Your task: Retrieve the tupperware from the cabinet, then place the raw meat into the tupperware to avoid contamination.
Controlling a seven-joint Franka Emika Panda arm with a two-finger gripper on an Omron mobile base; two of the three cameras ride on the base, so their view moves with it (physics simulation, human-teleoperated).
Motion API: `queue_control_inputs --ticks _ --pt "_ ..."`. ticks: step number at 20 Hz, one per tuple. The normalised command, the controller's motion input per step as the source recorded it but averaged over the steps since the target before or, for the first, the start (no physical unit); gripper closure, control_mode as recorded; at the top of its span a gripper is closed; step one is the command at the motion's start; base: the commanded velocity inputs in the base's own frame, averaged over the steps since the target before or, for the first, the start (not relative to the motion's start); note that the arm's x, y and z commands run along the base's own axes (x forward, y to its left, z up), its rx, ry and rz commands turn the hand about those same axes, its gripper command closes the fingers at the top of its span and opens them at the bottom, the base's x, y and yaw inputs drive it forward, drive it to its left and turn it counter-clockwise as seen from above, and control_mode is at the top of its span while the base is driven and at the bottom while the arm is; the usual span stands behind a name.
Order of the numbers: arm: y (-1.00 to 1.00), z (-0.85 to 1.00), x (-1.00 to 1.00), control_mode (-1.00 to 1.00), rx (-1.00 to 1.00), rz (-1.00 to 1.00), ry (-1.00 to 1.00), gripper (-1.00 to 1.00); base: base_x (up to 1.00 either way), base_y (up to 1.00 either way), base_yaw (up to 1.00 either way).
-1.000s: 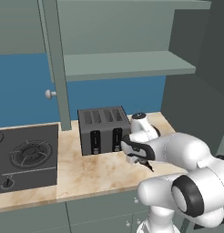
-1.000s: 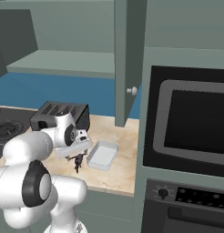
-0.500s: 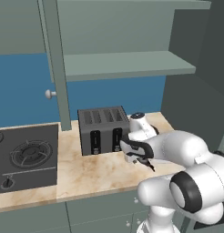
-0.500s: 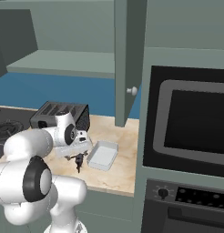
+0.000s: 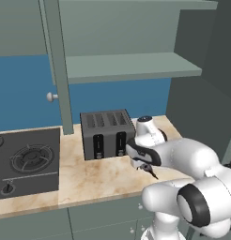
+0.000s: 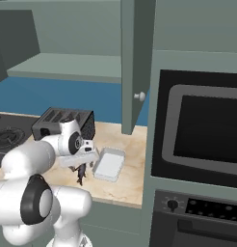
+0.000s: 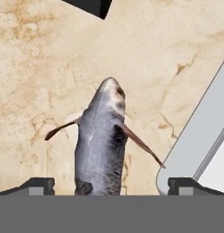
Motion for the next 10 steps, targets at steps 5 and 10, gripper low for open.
queue_control_inputs --ticks 5,10 --pt "0.06 -0.05 -0.07 -1.0 0.0 -0.04 -0.01 -1.0 0.0 0.0 0.0" --pt "0.24 0.0 0.0 -1.0 0.0 -0.02 0.0 -1.0 0.0 0.0 0.0"
